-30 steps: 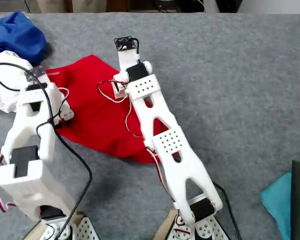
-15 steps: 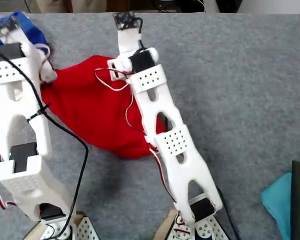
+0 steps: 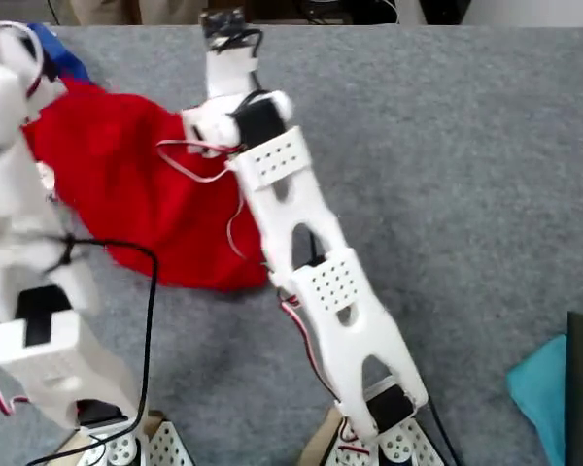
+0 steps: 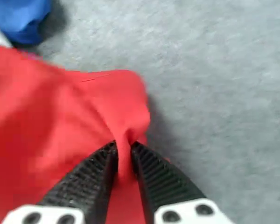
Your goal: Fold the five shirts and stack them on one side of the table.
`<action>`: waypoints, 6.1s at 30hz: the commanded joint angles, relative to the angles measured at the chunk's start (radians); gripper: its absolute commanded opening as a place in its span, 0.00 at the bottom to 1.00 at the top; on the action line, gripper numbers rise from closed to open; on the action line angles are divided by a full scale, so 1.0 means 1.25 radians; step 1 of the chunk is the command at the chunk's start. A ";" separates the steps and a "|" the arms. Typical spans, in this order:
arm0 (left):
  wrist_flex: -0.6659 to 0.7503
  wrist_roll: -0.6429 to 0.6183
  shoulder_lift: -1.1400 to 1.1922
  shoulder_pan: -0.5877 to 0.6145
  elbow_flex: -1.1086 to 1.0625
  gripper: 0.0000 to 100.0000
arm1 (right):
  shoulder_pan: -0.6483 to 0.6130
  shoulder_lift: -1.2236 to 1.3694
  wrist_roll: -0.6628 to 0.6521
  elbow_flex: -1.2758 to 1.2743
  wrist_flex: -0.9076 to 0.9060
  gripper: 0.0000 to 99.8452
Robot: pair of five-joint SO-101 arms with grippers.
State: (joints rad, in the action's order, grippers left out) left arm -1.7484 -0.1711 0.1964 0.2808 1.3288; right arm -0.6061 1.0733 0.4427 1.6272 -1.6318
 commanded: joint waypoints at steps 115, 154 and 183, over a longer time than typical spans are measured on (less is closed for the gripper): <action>0.363 0.081 -0.238 0.287 -1.440 0.02 | -0.040 0.125 -0.182 -0.347 0.532 0.24; 0.362 0.144 -0.231 0.287 -1.396 0.02 | -0.012 0.088 -0.211 -0.163 0.436 0.17; 0.361 0.147 -0.235 0.333 -1.403 0.02 | -0.007 0.121 -0.176 -0.235 0.012 0.12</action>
State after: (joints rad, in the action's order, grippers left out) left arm -1.2896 0.0100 -0.0660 0.6874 -0.4603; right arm -0.6490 1.2681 0.2186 1.3249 -1.5950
